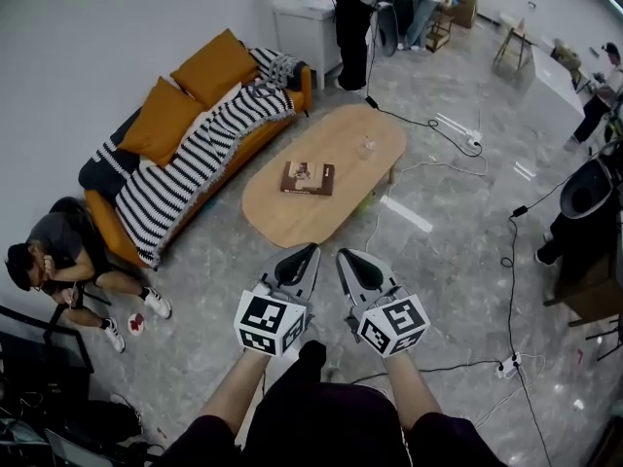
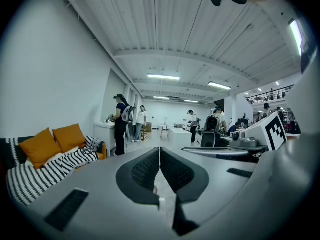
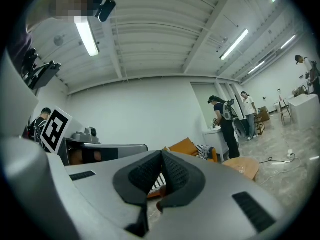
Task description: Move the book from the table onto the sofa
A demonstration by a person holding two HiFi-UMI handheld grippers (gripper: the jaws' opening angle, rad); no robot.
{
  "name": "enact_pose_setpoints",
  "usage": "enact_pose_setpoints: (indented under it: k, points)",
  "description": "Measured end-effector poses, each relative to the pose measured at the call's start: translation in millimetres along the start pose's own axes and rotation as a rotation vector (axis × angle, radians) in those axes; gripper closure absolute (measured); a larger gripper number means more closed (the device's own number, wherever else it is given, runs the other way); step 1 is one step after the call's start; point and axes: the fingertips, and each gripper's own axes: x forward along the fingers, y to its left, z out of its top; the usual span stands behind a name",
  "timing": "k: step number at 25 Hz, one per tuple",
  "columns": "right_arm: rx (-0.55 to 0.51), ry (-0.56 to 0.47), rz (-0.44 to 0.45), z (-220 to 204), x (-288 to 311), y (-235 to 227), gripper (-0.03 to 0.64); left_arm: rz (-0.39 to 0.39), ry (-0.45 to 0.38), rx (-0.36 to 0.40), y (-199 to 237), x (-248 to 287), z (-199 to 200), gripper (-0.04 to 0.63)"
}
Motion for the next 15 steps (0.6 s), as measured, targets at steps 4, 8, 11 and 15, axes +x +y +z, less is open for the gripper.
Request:
enact_pose_setpoints:
  k: [4, 8, 11, 15]
  points:
    - [0.012, 0.005, -0.012, -2.3, 29.7, -12.4, 0.594, -0.008, 0.01, -0.01, 27.5, 18.5, -1.7, 0.578]
    - [0.019, 0.014, -0.03, -2.1, 60.0, -15.7, 0.594, -0.023, 0.014, -0.012, 56.5, 28.8, 2.1, 0.578]
    - [0.021, 0.018, -0.048, -2.5, 82.3, -18.0, 0.594, -0.037, 0.017, -0.006, 77.4, 36.1, 4.2, 0.578]
    - [0.022, 0.019, -0.073, 0.7, 101.4, -22.0, 0.594, -0.059, 0.028, 0.005, 95.3, 45.4, 5.5, 0.578]
